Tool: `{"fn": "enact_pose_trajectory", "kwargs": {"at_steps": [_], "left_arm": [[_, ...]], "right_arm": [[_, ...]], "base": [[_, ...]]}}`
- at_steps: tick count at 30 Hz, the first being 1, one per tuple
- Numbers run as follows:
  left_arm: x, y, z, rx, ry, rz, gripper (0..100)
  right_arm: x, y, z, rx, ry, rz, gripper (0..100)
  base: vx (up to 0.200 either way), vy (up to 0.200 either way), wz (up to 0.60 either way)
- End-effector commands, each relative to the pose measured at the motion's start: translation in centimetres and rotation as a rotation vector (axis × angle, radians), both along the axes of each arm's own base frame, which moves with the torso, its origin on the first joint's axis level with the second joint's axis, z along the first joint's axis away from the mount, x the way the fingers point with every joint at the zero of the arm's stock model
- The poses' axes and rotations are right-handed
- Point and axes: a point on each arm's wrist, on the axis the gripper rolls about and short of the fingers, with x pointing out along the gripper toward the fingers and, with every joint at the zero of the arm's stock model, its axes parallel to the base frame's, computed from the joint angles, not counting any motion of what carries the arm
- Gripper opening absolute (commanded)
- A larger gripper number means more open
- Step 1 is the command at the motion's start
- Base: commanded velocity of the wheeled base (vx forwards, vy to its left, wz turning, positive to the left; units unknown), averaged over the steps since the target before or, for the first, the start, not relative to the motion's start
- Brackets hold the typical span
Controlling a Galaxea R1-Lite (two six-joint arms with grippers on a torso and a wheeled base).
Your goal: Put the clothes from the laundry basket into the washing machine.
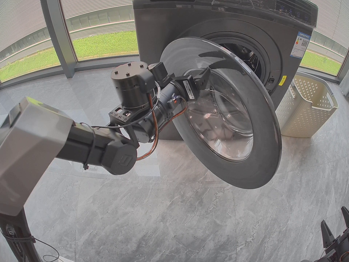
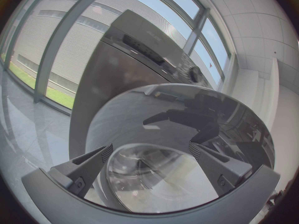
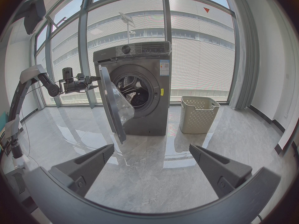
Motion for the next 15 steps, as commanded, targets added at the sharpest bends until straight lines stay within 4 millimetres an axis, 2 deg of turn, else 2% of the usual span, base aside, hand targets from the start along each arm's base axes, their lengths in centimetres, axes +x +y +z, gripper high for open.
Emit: {"fn": "enact_pose_trajectory", "kwargs": {"at_steps": [1,9,15], "left_arm": [[3.0,-0.1,-1.1,-0.055,0.026,0.087,100],[4.4,-0.2,-0.9,-0.090,0.032,0.139,100],[4.7,-0.4,-0.9,-0.101,0.049,0.135,100]], "right_arm": [[0.0,0.0,-0.4,0.000,-0.002,0.001,100],[0.0,0.0,-0.4,0.000,-0.002,0.001,100],[0.0,0.0,-0.4,-0.001,-0.002,0.001,100]], "base": [[0.000,0.000,0.00],[0.000,0.000,0.00],[0.000,0.000,0.00]]}}
